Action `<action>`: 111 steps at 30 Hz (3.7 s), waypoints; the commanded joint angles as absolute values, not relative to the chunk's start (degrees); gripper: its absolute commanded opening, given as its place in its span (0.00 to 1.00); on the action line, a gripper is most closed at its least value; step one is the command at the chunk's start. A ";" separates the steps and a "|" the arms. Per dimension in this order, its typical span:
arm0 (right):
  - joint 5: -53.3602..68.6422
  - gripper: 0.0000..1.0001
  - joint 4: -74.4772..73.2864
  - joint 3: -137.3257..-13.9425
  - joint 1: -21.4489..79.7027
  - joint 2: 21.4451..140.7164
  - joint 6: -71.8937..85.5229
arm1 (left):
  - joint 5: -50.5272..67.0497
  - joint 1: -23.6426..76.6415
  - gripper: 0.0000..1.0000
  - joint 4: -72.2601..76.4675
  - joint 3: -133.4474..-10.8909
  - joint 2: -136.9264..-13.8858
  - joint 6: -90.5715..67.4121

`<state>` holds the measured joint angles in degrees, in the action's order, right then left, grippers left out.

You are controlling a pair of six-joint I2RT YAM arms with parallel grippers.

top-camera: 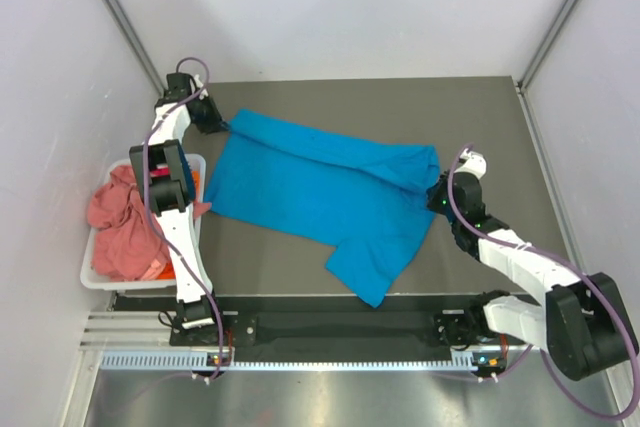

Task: Fold and stack the t-shirts
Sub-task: Fold the tshirt

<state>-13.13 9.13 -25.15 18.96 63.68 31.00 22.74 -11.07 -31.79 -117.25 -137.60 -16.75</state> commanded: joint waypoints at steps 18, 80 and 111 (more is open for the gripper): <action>-14.15 0.00 6.50 -23.56 20.83 58.62 29.36 | 15.12 -11.25 0.05 -38.14 -113.20 -132.71 -14.50; 2.55 0.32 2.64 -60.89 5.27 103.17 27.33 | 12.76 -2.37 0.24 -23.29 -117.60 -139.04 -24.26; 12.29 0.17 -20.73 -102.74 -6.68 124.55 21.36 | 9.12 2.35 0.26 -26.01 -112.07 -127.45 -22.77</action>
<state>9.10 -17.65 -97.76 -5.58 128.01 23.79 4.80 -0.51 -26.52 -113.93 -134.37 -25.71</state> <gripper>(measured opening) 0.147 0.261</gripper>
